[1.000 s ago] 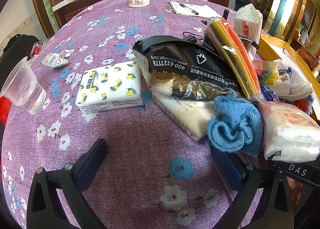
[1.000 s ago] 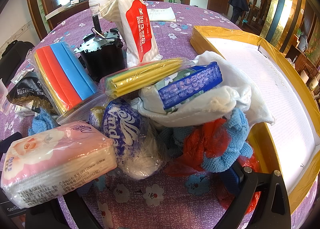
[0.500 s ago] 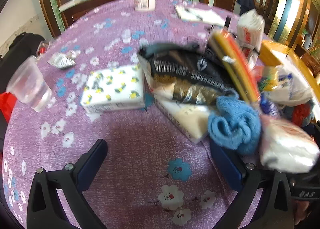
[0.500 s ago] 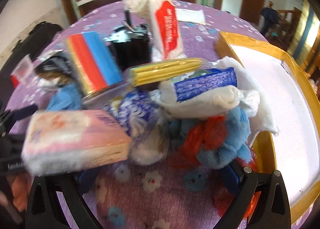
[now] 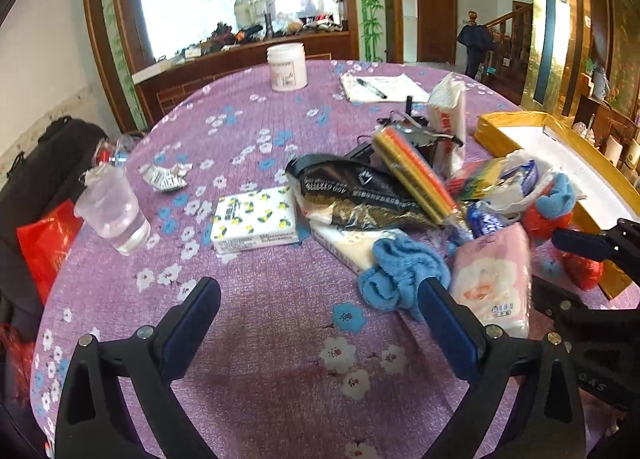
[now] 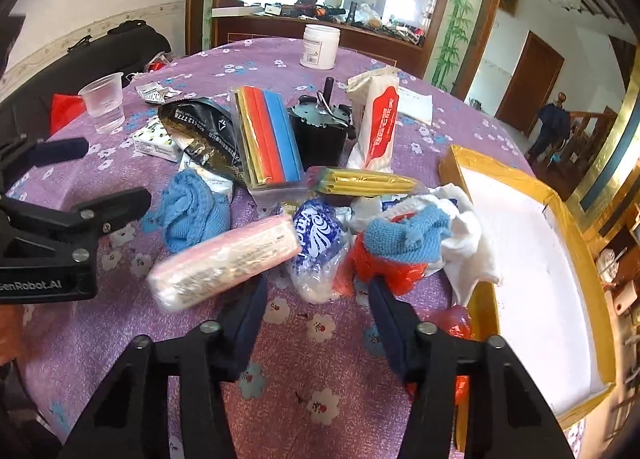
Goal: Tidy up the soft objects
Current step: 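Move both tools toward the pile of soft items, then grasp the pink tissue pack with the left tool while the right tool reaches the blue cloth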
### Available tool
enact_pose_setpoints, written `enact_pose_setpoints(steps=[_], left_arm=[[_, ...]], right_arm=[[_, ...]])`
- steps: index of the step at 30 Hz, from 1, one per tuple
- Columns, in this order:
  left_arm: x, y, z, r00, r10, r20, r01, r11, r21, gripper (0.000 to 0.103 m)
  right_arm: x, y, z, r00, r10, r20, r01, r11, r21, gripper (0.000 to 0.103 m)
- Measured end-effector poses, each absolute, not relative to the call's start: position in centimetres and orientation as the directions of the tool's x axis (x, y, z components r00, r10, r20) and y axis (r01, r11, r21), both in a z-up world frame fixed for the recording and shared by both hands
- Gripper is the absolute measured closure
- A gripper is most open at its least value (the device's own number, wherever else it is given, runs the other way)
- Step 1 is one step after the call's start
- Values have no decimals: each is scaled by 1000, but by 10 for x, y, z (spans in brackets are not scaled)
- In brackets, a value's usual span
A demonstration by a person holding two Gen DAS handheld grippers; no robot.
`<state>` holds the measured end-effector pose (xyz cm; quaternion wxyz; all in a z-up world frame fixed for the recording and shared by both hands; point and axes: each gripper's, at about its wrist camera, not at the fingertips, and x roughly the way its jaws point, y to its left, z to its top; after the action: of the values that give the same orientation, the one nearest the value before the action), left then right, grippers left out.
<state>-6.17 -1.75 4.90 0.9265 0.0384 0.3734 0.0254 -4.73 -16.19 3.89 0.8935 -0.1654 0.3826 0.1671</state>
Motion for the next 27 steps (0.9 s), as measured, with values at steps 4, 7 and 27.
enact_pose_setpoints(steps=[4, 7, 27], left_arm=[[-66, -23, 52, 727, 82, -682, -7, 994, 112, 5], [-66, -27, 53, 728, 76, -681, 3, 993, 114, 5], [-69, -35, 49, 714, 64, -697, 30, 992, 122, 5]], right_arm=[[-53, -160, 41, 667, 166, -726, -429, 882, -193, 66], [-58, -157, 44, 689, 159, -707, -431, 875, -222, 72], [-70, -153, 47, 731, 133, -670, -423, 858, -292, 76]])
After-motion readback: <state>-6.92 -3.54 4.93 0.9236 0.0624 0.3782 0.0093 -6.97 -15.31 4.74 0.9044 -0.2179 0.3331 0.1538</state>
